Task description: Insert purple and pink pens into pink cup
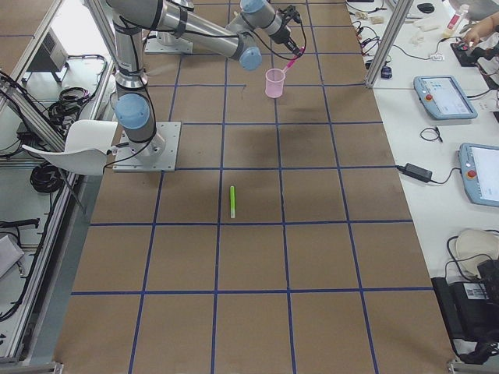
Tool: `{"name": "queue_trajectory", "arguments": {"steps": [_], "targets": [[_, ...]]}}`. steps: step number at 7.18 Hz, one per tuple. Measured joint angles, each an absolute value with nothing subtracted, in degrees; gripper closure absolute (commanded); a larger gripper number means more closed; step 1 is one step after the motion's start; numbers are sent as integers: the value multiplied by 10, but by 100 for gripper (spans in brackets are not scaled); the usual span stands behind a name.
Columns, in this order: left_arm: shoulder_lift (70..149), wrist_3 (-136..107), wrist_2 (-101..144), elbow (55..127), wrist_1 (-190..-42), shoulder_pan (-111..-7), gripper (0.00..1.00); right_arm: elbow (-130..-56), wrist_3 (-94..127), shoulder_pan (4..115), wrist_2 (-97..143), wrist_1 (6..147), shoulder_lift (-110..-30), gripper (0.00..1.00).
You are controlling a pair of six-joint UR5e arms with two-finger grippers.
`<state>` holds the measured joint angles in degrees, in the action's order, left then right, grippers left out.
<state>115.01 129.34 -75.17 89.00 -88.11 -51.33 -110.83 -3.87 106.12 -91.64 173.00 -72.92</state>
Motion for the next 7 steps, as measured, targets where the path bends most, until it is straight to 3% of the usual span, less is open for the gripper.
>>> {"name": "queue_trajectory", "arguments": {"steps": [6, 7], "targets": [[997, 786, -750, 893, -958, -682, 100, -1162, 59, 1100, -953, 1864, -684, 100], [983, 673, -750, 894, -958, -707, 100, -1168, 62, 1101, -954, 1891, -668, 67]]}}
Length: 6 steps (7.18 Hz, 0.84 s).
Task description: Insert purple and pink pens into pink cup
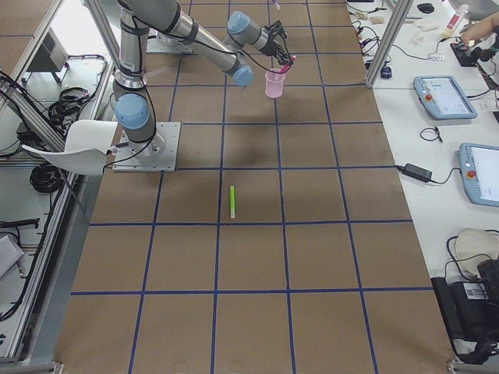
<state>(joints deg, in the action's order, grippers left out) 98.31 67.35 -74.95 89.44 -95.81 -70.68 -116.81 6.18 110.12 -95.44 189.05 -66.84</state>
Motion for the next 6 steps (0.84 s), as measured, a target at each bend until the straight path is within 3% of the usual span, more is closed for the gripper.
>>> {"name": "queue_trajectory", "arguments": {"steps": [1, 2, 4, 6], "targets": [[972, 560, -750, 894, -957, -737, 100, -1171, 63, 1102, -955, 1900, -661, 9], [966, 439, -748, 894, -956, -769, 100, -1173, 65, 1102, -955, 1902, -658, 0], [961, 227, -733, 895, -954, -815, 100, -1168, 72, 1096, -954, 1873, -664, 0], [969, -50, -679, 894, -945, -865, 100, -1131, 73, 1075, -951, 1744, -705, 0]]}}
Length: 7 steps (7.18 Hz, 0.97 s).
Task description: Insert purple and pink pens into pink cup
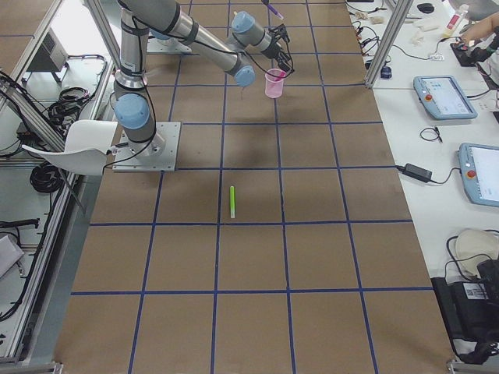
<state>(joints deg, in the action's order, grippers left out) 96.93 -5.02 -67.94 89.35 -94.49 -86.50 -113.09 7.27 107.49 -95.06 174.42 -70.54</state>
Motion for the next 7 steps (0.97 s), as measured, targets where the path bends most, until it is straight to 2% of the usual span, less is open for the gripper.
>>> {"name": "queue_trajectory", "arguments": {"steps": [4, 7], "targets": [[1034, -450, -498, 899, -862, -964, 100, -970, 35, 953, -915, 1380, -752, 0], [1101, -512, -438, 900, -832, -996, 100, -899, 3, 884, -910, 1143, -763, 0]]}}
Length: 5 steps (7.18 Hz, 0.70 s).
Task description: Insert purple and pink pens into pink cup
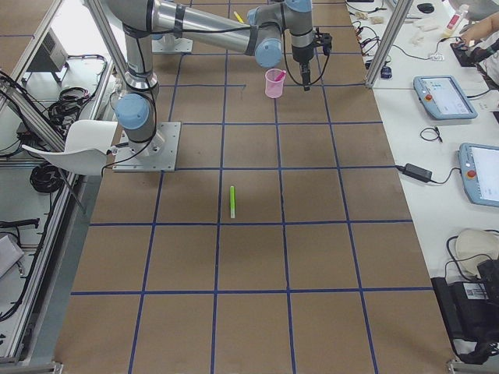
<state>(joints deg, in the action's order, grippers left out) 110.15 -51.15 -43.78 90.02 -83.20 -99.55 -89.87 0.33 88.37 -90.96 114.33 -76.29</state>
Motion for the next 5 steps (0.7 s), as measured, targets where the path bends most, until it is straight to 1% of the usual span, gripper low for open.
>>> {"name": "queue_trajectory", "arguments": {"steps": [1, 2, 3, 4, 5], "targets": [[1119, -514, -435, 901, -835, -998, 100, -878, 1, 877, -909, 1096, -765, 0], [1138, -514, -434, 901, -837, -998, 95, -863, 0, 874, -907, 1076, -764, 0], [1152, -514, -434, 900, -837, -998, 15, -852, -1, 871, -905, 1067, -762, 0], [1161, -514, -435, 899, -835, -998, 0, -844, 1, 868, -905, 1053, -761, 0], [1164, -513, -435, 899, -832, -998, 0, -842, 6, 866, -906, 1032, -763, 0]]}}
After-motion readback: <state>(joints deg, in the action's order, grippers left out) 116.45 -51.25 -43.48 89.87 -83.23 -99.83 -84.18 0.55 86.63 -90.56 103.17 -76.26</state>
